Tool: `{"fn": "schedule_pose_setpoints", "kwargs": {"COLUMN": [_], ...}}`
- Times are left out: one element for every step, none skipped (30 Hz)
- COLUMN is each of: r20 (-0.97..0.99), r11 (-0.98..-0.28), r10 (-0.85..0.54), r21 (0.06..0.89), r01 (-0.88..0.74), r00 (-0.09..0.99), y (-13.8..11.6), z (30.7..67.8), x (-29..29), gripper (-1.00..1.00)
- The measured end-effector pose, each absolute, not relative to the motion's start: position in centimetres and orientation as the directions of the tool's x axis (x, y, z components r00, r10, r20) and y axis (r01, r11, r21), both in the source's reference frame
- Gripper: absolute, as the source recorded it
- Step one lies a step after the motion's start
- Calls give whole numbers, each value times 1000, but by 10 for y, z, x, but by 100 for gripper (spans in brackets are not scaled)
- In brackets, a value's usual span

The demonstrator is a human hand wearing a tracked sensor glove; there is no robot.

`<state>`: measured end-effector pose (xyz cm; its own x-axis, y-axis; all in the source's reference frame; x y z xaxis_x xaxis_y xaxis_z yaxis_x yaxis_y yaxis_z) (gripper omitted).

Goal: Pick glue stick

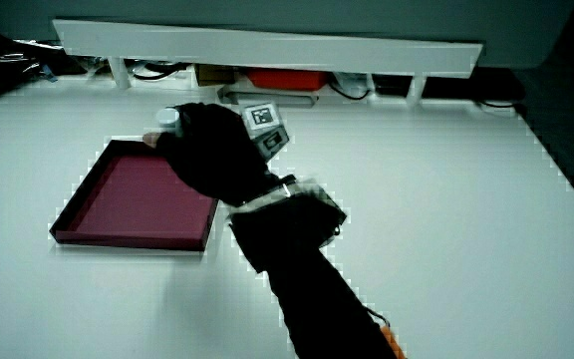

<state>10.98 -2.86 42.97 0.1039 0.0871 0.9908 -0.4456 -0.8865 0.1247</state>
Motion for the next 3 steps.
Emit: {"fn": "schedule_pose_setpoints", "kwargs": {"r20": [989, 990, 990], "r11": [-891, -895, -896], "r10": [62, 51, 54], "r21": [114, 102, 105], "r01": [-439, -434, -431], "r00": [131, 129, 128], "y": [-29, -30, -30], "z": [428, 425, 425], "x": [114, 117, 121], "gripper": [100, 100, 100]}}
